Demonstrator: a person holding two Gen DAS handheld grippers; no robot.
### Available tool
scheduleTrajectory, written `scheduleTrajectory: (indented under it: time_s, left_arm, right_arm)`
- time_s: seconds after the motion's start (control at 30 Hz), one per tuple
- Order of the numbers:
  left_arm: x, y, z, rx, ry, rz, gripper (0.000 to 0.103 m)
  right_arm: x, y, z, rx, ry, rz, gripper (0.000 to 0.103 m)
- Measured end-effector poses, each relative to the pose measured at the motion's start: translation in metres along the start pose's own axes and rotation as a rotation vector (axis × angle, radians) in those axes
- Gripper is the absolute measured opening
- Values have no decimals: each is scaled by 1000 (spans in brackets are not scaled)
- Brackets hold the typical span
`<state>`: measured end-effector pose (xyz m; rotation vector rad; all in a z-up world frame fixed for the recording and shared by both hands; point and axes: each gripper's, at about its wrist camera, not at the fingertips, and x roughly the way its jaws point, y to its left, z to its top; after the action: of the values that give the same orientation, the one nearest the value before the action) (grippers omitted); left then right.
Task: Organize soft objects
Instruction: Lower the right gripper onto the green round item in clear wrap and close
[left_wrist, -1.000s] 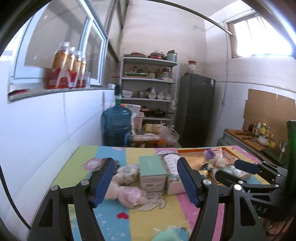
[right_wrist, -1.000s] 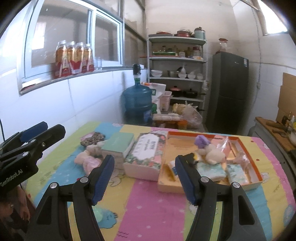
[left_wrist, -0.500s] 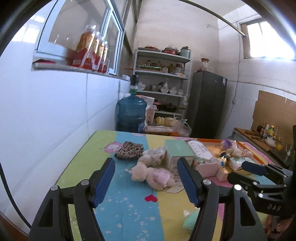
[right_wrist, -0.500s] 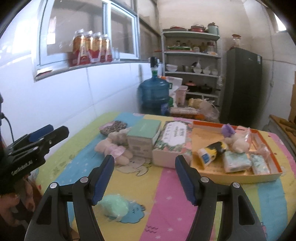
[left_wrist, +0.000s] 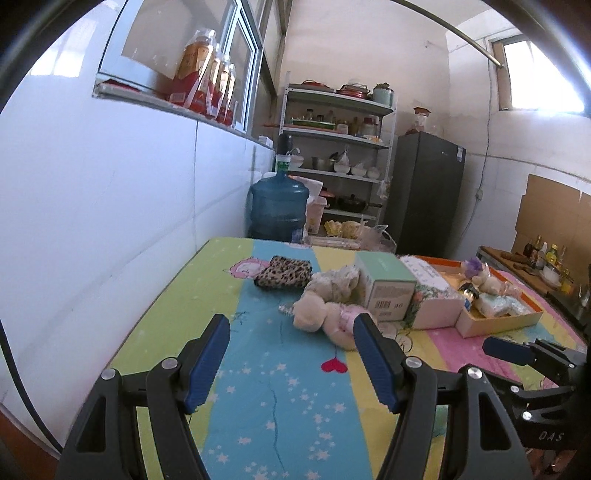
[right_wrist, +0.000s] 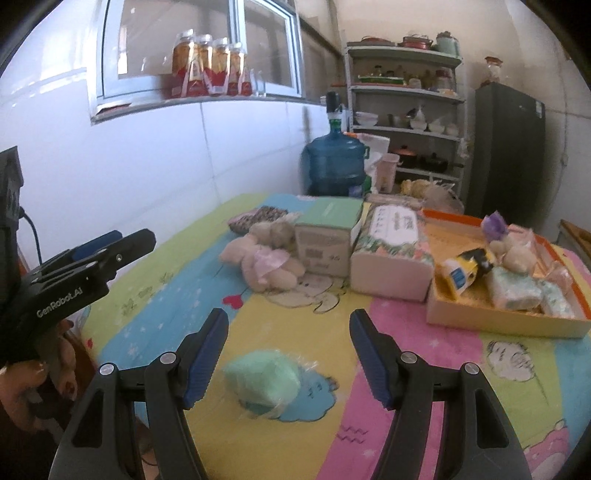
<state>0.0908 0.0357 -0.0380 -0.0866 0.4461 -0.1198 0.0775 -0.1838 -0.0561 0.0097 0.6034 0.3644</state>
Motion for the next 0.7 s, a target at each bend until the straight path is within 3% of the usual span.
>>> scheduleTrajectory:
  time_s: [0.2,0.7]
  left_arm:
    - [6,5,-5,-16,19,-11,69]
    - [19,4,-8,-13,42,-31,69]
  right_arm:
    - [16,3,-14,7,56,2,76]
    - [37,-7,-27,78,126,62,76]
